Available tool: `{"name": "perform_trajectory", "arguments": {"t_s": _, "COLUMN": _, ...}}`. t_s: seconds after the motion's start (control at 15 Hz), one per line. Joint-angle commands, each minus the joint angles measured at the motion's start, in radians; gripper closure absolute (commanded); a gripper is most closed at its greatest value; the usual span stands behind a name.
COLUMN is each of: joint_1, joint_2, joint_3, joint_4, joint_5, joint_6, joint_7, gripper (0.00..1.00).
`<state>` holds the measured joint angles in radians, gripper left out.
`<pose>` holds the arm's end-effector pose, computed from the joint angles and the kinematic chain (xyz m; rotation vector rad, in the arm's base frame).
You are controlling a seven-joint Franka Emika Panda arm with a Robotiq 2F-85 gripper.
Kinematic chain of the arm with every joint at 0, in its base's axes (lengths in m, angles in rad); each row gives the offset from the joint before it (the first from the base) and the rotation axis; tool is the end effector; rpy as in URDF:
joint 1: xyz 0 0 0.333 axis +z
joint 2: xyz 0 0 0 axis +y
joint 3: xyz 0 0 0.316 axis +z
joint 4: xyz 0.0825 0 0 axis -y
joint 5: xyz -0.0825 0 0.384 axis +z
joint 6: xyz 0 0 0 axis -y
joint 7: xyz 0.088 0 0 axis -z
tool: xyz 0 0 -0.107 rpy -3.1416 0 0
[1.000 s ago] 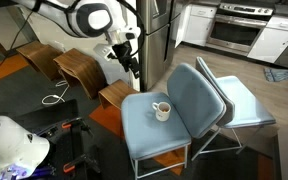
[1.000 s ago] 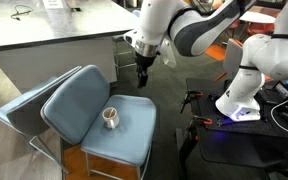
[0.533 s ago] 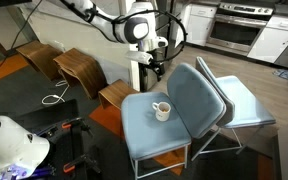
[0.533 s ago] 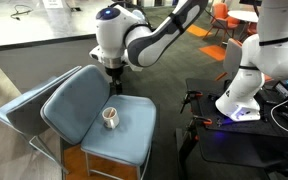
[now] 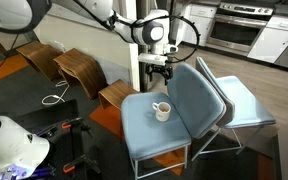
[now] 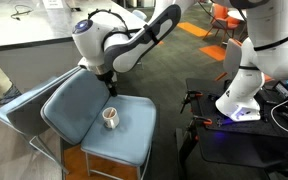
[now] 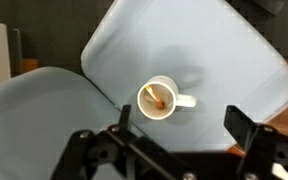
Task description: Take the marker from the cup and put it on the seat of the chair
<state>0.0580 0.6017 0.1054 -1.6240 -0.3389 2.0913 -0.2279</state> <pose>0.6711 0.0857 0.2636 2.8020 0.8136 -0.1961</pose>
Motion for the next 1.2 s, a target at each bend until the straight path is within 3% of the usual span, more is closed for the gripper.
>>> {"name": "perform_trajectory", "arguments": {"t_s": 0.0, "joint_1": 0.015, "joint_2": -0.002, "joint_3": -0.019, "joint_4": 0.002, "joint_5": 0.012, "joint_6": 0.0, "joint_7": -0.006, "gripper": 0.0}}
{"name": "perform_trajectory", "arguments": {"t_s": 0.27, "joint_1": 0.015, "joint_2": -0.002, "joint_3": -0.02, "joint_4": 0.001, "joint_5": 0.011, "joint_6": 0.0, "joint_7": -0.006, "gripper": 0.0}}
{"name": "perform_trajectory", "arguments": {"t_s": 0.67, "joint_1": -0.001, "joint_2": 0.114, "joint_3": 0.004, "joint_4": 0.03, "joint_5": -0.015, "joint_6": -0.007, "joint_7": -0.266, "gripper": 0.0}}
{"name": "perform_trajectory", "arguments": {"t_s": 1.13, "joint_1": -0.028, "joint_2": 0.296, "joint_3": 0.009, "joint_4": 0.156, "joint_5": 0.012, "joint_6": 0.028, "joint_7": -0.348, "gripper": 0.0}}
